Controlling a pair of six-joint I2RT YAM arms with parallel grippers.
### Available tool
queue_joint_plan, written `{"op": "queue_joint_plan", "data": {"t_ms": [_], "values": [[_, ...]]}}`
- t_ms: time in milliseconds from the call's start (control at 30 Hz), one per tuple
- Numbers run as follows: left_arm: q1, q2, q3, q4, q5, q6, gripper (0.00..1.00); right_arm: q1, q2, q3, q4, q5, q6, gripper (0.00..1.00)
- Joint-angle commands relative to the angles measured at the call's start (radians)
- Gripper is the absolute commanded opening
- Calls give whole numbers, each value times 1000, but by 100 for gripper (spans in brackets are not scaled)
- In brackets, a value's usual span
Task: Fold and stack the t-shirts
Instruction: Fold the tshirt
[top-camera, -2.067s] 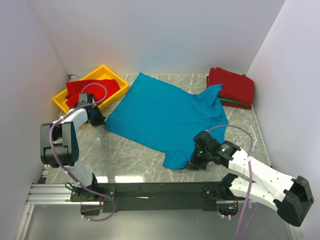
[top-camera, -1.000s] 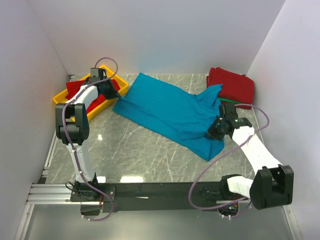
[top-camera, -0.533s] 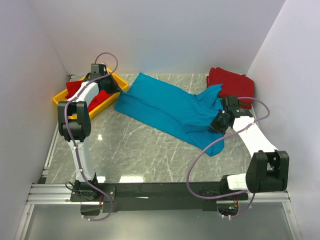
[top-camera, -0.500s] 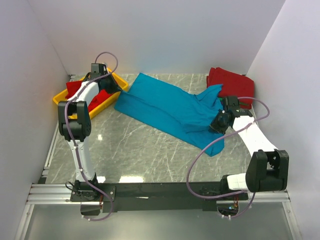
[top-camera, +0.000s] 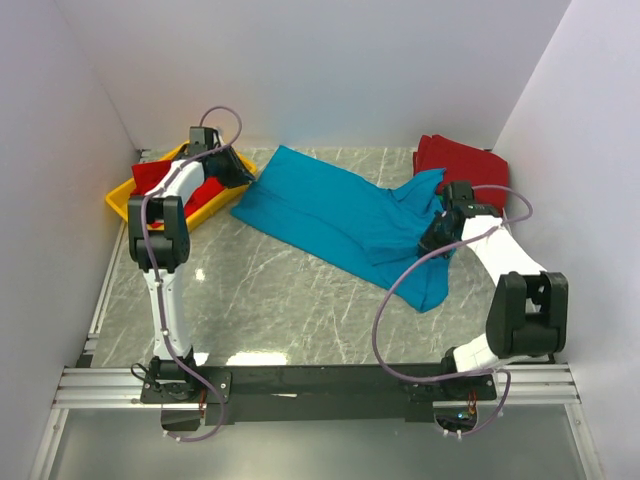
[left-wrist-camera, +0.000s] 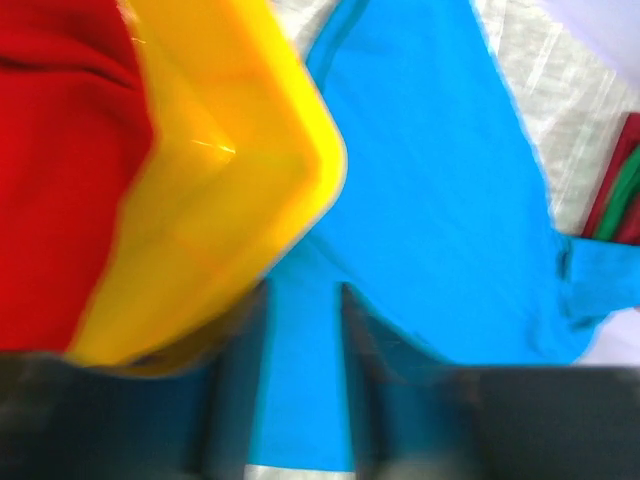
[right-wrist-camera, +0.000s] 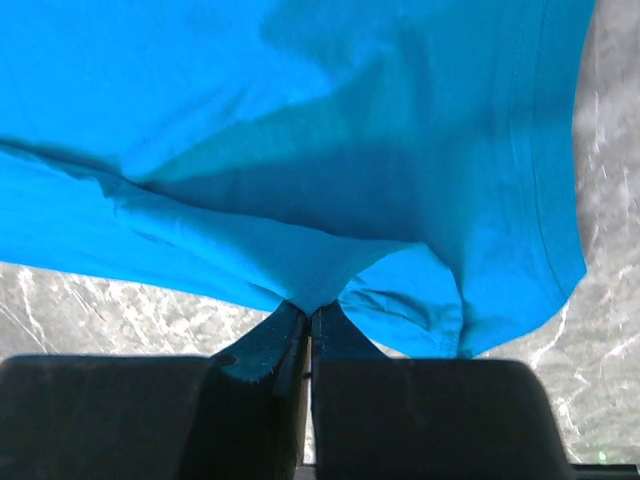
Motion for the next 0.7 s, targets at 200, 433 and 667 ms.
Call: {"op": "queue_joint_plan", "data": {"t_ms": [200, 433, 667], "values": [[-5, -24, 56, 29, 24, 17, 68, -14, 52, 102, 52, -9, -10, 52], [-30, -93, -34, 61, 32, 3, 71, -15, -25, 31, 9, 5, -7, 62], [-100, -139, -164, 92, 23, 3, 71, -14, -196, -222, -8, 17, 41, 62]]}}
